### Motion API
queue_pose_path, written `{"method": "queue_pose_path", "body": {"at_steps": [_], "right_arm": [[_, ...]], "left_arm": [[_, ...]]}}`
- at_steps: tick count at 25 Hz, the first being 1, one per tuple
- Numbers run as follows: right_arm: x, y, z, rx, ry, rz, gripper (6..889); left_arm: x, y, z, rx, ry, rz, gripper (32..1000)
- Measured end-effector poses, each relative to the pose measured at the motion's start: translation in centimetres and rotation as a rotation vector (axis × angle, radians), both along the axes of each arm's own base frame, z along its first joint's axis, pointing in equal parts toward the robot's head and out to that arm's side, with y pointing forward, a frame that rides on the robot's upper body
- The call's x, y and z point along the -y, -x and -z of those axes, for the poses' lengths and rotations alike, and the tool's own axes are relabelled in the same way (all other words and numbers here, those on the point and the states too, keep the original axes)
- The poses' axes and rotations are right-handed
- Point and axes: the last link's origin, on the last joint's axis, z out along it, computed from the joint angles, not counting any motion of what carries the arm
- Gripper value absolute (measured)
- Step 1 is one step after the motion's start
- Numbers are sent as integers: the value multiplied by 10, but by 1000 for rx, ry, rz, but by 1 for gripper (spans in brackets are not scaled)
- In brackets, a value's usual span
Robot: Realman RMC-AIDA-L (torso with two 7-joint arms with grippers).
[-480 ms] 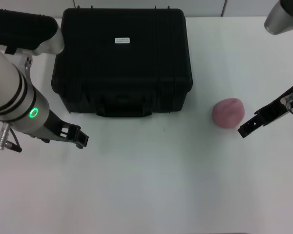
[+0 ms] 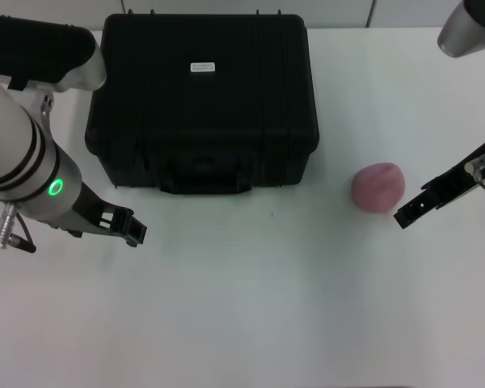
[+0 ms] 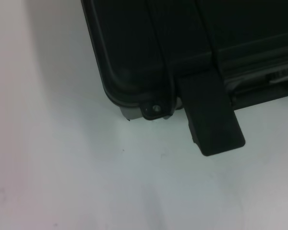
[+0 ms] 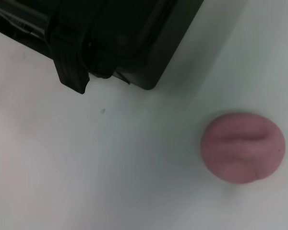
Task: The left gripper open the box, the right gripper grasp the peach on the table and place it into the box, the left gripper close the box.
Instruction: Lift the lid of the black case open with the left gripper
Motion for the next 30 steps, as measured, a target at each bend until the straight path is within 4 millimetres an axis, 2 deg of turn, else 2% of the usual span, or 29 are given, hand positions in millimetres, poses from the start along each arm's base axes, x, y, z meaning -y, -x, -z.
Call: {"method": "queue_pose_path", "body": {"at_steps": [10,20,30], "right_arm": [[-1,1,-2,2,-2,-6,816],[-1,1,-3,6,-4,-7,816],[-2,1,-3,9,-3,-6,815]], "left_arm": [[-2,-3,-1,-4,1,1,781],[-21,-35,-11,-6,-26,71,772],[-38,-33,-20,4,-57,37,763]]}}
